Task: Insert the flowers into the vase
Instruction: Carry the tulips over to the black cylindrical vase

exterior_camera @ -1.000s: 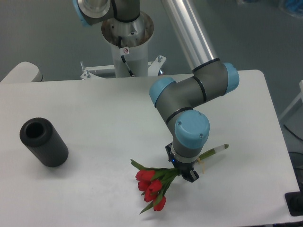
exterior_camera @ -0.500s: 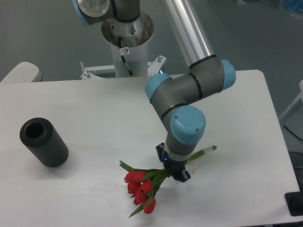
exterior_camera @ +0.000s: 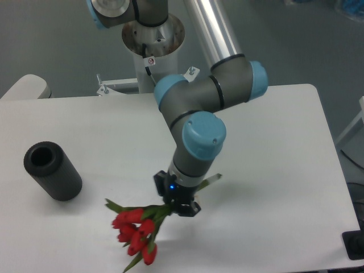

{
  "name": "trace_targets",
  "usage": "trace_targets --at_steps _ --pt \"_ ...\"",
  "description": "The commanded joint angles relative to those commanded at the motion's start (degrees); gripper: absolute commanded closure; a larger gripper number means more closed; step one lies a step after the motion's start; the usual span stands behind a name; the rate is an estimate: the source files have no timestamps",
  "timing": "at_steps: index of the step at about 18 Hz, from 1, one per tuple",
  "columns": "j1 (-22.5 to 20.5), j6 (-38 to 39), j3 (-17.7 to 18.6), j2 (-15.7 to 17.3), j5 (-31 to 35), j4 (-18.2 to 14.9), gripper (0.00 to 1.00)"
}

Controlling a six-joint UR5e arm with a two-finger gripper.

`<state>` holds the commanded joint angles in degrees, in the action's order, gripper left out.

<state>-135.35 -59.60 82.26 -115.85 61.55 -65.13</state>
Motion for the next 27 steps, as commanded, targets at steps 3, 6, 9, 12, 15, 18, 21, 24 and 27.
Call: trace_targets --at_steps 3,6,9,12,15,18,21,24,27 --pt "0.7 2.37 0.88 1.23 -8.96 0.0 0.87" --pt "0.7 4.57 0.97 1.59 -18.72 0.0 0.87" --pt "0.62 7.03 0.97 2.38 -23.66 0.09 0.87" --pt "0.79 7.47 0.97 3.78 -26.38 0.09 0.88" --pt "1.14 8.44 0.97 5.27 -29.55 0.09 0.88" --pt "1.67 8.88 1.23 7.12 -35.87 0.09 0.88" --pt "1.85 8.71 3.33 8.7 -40.27 2.01 0.88" --pt "3.42 8.88 6.76 10.2 -44.31 9.29 0.87" --pt "4.83 8.09 9.23 11.16 -45.91 10.99 0.87"
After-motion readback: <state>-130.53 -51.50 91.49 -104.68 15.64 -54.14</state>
